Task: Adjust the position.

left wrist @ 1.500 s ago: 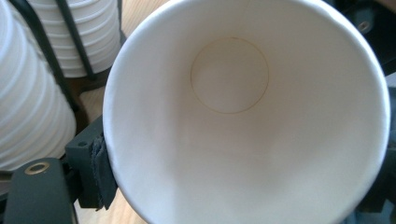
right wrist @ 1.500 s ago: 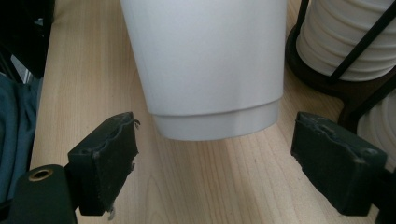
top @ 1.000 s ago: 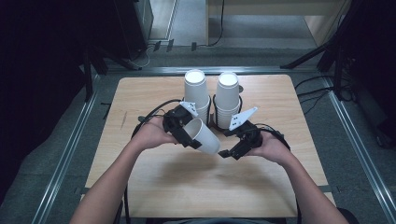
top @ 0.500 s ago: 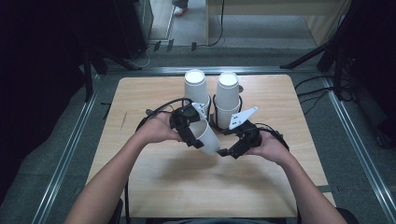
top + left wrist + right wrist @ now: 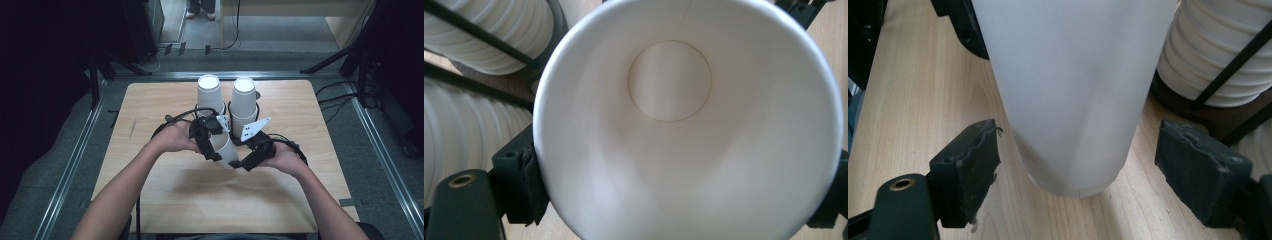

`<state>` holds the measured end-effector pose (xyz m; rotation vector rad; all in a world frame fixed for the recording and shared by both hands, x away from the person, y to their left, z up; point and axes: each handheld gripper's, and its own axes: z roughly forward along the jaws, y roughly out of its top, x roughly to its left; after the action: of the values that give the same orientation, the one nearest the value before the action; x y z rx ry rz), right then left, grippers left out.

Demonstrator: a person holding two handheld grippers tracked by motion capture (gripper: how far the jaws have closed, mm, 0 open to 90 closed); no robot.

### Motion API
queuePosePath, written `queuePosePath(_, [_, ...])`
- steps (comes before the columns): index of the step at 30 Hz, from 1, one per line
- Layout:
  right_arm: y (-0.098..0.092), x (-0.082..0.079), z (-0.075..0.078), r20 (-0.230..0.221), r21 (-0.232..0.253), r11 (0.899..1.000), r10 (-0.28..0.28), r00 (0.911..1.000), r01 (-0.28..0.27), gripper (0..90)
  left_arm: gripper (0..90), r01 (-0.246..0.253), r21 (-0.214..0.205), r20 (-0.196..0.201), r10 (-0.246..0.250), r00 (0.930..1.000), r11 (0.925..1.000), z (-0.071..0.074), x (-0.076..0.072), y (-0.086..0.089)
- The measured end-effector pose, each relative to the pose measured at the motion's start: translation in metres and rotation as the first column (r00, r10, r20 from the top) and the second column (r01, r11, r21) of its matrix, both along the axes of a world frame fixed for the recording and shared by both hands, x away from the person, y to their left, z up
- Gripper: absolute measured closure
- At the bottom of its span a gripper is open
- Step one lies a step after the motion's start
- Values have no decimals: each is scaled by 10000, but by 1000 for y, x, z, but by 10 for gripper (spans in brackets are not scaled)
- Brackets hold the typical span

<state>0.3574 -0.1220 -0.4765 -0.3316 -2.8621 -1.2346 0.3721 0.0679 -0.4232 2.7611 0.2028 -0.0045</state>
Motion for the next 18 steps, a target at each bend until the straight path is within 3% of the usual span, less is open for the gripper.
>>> queuePosePath(5, [5, 0, -1, -146, 170, 9999, -6, 9999, 9, 174, 108, 128, -35, -31, -128, 9999, 9999, 0, -1, -5])
queuePosePath(11, [11, -2, -5, -9, 180, 9998, 64, 10000, -64, 184, 104, 229, -135, 79, -228, 9997, 9996, 1, -4, -12])
queuePosePath(13, [11, -3, -4, 228, 235, 9996, 120, 9997, -126, 203, 104, 209, -162, 86, -208, 9997, 9997, 1, -4, -12])
queuePosePath(18, [11, -3, -4, 109, 214, 9997, 101, 9999, -104, 215, 104, 110, -258, 48, -109, 9999, 9996, 0, -4, -10])
